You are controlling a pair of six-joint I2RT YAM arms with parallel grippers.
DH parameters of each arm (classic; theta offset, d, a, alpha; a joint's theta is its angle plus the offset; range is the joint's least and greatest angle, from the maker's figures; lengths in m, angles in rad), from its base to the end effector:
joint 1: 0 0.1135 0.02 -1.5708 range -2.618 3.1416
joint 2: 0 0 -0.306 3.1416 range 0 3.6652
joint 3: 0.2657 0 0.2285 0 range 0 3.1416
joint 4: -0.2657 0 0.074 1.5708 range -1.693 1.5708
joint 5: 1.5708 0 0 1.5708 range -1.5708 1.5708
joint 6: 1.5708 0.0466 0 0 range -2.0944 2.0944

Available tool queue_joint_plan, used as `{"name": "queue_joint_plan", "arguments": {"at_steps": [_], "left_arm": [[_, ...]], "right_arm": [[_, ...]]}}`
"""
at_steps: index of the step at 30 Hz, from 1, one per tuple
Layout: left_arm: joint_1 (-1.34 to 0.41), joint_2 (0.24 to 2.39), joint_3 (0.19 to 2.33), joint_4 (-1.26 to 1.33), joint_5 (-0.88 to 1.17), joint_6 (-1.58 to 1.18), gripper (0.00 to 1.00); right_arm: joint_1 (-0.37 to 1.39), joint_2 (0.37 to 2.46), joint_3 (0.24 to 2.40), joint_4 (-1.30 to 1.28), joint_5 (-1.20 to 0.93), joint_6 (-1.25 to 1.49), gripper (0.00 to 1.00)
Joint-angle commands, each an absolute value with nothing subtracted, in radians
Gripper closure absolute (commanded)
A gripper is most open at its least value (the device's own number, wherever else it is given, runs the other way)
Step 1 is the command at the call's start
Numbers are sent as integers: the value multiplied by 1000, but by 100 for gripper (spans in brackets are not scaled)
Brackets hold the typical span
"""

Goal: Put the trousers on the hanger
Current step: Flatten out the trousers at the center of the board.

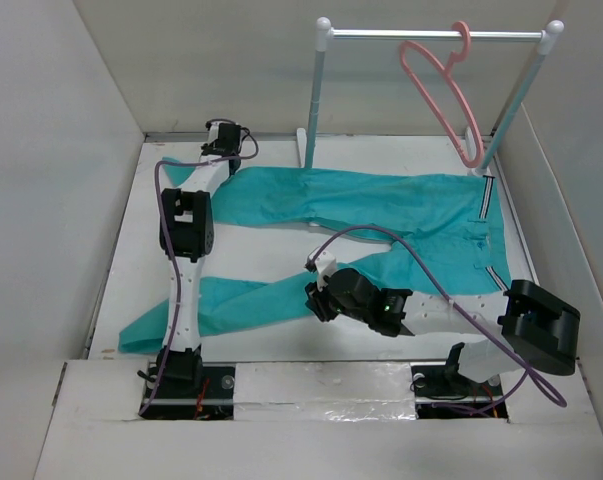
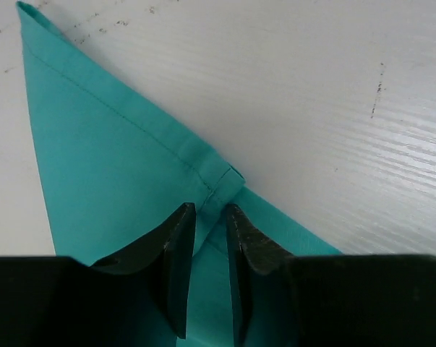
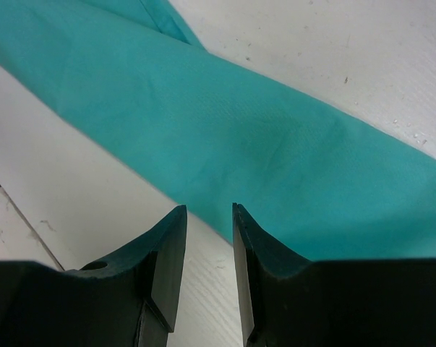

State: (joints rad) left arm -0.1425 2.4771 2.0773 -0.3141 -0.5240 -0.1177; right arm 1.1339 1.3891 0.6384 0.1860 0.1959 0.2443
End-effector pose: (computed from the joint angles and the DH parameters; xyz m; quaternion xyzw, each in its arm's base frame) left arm 0.5713 -0.0584 0.1968 -0.0967 0.8798 0.1815 0.4285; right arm 0.1216 0.2390 0.2439 -0.3326 0.8074 0.2389 0.4248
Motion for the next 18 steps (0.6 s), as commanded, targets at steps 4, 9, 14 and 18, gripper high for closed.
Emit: {"name": "queue_joint_plan", "arguments": {"at_steps": [4,9,14,18], "left_arm": [[-126,2398,2021,-235,-543,-164,100],[-62,2205,1850,-112,-513,-290,100],[101,1987,1680,-14,-384,-431,100],[205,1947,1637,-6,-272,-457,100]], "right_arm": [[1140,1390,653,212,250,265,62],[1140,1401,647,212,275,265,62],[1140,1398,652,184,279,242,57],[1140,1349,663,138,291,215,52]]}}
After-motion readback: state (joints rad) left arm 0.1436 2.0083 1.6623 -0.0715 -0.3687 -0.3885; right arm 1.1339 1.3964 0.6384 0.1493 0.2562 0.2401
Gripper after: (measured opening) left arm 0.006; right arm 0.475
